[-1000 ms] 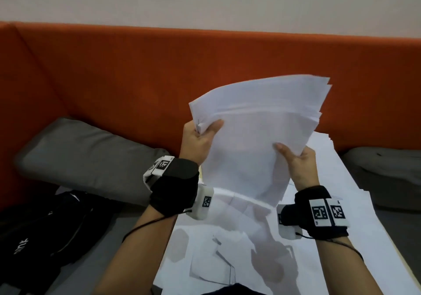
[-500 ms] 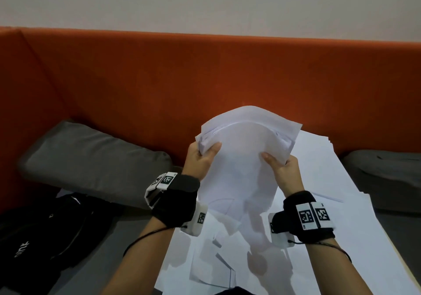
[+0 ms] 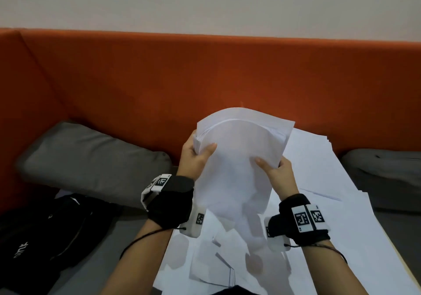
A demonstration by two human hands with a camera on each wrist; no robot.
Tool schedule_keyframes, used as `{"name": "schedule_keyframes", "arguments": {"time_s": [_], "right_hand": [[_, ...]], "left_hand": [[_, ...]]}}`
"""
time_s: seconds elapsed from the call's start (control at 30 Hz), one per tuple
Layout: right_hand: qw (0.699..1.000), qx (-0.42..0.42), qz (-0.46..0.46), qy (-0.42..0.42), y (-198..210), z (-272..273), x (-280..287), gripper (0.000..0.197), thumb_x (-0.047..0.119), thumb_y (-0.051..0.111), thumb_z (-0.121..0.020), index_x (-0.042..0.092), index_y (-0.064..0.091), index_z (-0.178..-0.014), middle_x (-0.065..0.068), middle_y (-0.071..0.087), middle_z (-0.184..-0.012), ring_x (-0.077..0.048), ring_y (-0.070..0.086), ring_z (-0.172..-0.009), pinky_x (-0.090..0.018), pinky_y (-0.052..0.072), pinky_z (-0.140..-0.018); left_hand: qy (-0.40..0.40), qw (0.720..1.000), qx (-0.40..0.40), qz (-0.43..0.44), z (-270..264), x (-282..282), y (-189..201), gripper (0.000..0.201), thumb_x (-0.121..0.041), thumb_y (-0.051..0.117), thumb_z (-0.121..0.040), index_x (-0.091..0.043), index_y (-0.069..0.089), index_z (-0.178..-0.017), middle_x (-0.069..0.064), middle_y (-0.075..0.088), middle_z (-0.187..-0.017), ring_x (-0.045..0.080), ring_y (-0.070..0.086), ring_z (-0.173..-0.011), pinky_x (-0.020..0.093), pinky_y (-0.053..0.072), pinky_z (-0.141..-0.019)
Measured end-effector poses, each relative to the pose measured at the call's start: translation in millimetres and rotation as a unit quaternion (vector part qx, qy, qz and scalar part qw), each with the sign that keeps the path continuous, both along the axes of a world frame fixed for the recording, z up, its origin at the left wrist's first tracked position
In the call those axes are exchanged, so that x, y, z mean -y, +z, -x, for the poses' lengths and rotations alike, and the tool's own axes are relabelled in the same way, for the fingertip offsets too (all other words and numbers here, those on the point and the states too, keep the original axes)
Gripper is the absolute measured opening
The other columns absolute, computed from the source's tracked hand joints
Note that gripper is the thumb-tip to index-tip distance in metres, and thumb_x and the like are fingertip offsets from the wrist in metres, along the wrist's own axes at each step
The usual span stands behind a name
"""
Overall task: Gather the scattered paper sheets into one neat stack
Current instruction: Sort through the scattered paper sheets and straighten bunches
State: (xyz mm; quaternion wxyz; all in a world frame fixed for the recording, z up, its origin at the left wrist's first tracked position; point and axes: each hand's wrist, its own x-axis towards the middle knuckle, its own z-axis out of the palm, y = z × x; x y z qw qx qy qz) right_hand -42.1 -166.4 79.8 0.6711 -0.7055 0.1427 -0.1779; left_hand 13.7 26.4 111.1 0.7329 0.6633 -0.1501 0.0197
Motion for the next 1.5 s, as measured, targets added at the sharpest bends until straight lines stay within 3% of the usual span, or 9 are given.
{"name": "schedule_keyframes", "arguments": {"time_s": [0.17, 0.3, 0.47, 0.63, 0.73, 0.9, 1.1, 1.27, 1.5], "right_hand": [[0.994, -0.105, -0.011, 0.013, -31, -1, 3, 0.026, 0.016, 0.073, -0.079, 0.004, 0.064, -0.100, -0.012, 0.067, -0.093, -0.022, 0.063, -0.079, -0.023, 0.050, -0.063], [0.991, -0.132, 0.003, 0.033, -38, 4, 4, 0.026, 0.017, 0.068, -0.083, 0.002, 0.062, -0.104, -0.012, 0.065, -0.093, -0.025, 0.060, -0.082, -0.025, 0.048, -0.065], [0.993, -0.118, -0.001, 0.022, -29, 5, 6, 0.026, 0.024, 0.066, -0.085, 0.007, 0.062, -0.104, -0.009, 0.066, -0.096, -0.025, 0.062, -0.089, -0.029, 0.049, -0.073], [0.994, -0.091, -0.030, 0.048, -21, 12, 4, 0.014, 0.022, 0.071, -0.081, 0.018, 0.065, -0.092, 0.000, 0.068, -0.088, -0.018, 0.063, -0.084, -0.024, 0.049, -0.070], [0.989, -0.131, 0.005, 0.062, -31, 12, 1, 0.019, 0.025, 0.066, -0.085, 0.018, 0.059, -0.101, -0.003, 0.064, -0.098, -0.022, 0.060, -0.092, -0.029, 0.046, -0.080], [0.990, -0.134, 0.047, 0.009, -39, 3, 7, 0.032, 0.020, 0.056, -0.092, -0.003, 0.057, -0.115, -0.014, 0.061, -0.103, -0.025, 0.057, -0.093, -0.028, 0.045, -0.071], [0.977, -0.195, 0.080, -0.038, -56, -4, 41, 0.036, 0.017, 0.054, -0.093, -0.008, 0.054, -0.119, -0.015, 0.057, -0.098, -0.027, 0.053, -0.090, -0.033, 0.042, -0.077], [0.924, -0.344, 0.165, 0.001, -108, 9, 40, 0.036, 0.016, 0.052, -0.093, -0.009, 0.055, -0.117, -0.022, 0.060, -0.098, -0.027, 0.051, -0.085, -0.029, 0.036, -0.073], [0.893, -0.416, 0.170, 0.010, -129, 17, 35, 0.038, 0.016, 0.051, -0.093, -0.009, 0.052, -0.121, -0.025, 0.059, -0.120, -0.036, 0.056, -0.110, -0.029, 0.036, -0.076]], "left_hand": [[0.023, 0.992, -0.105, -0.061, -2, -2, -33, 0.011, -0.003, 0.062, -0.086, -0.013, 0.061, -0.088, -0.002, 0.065, -0.082, 0.010, 0.065, -0.073, 0.023, 0.052, -0.065], [0.011, 0.988, -0.144, -0.057, -2, -2, -50, 0.018, -0.004, 0.062, -0.085, 0.002, 0.063, -0.102, 0.001, 0.067, -0.082, 0.009, 0.067, -0.070, 0.015, 0.053, -0.061], [0.054, 0.982, -0.174, -0.047, -7, -2, -39, 0.021, -0.019, 0.070, -0.082, -0.019, 0.048, -0.084, -0.002, 0.060, -0.090, 0.017, 0.060, -0.082, 0.034, 0.051, -0.079], [0.006, 0.990, -0.132, -0.045, -7, -7, -40, 0.008, -0.007, 0.066, -0.083, -0.015, 0.064, -0.080, -0.010, 0.071, -0.067, 0.003, 0.066, -0.061, 0.021, 0.054, -0.063], [0.007, 0.984, -0.166, -0.068, -10, -8, -64, 0.014, -0.010, 0.069, -0.081, -0.003, 0.065, -0.094, 0.007, 0.071, -0.089, 0.011, 0.067, -0.071, 0.018, 0.055, -0.064], [-0.055, 0.953, -0.210, -0.212, -18, -16, -98, 0.056, -0.018, 0.081, -0.066, 0.002, 0.060, -0.114, 0.018, 0.064, -0.117, 0.030, 0.061, -0.109, 0.043, 0.047, -0.099], [0.012, 0.869, -0.215, -0.446, -22, -41, -122, 0.065, -0.013, 0.064, -0.086, -0.002, 0.031, -0.141, 0.014, 0.040, -0.144, 0.029, 0.040, -0.132, 0.030, 0.033, -0.106], [-0.007, 0.838, -0.267, -0.476, -10, -45, -139, 0.055, -0.006, 0.062, -0.085, 0.000, 0.039, -0.135, 0.017, 0.051, -0.134, 0.030, 0.049, -0.123, 0.030, 0.040, -0.099], [0.056, 0.874, -0.202, -0.439, 1, -43, -143, 0.041, 0.007, 0.057, -0.082, -0.002, 0.055, -0.122, 0.016, 0.061, -0.121, 0.029, 0.058, -0.112, 0.029, 0.045, -0.093]]}}
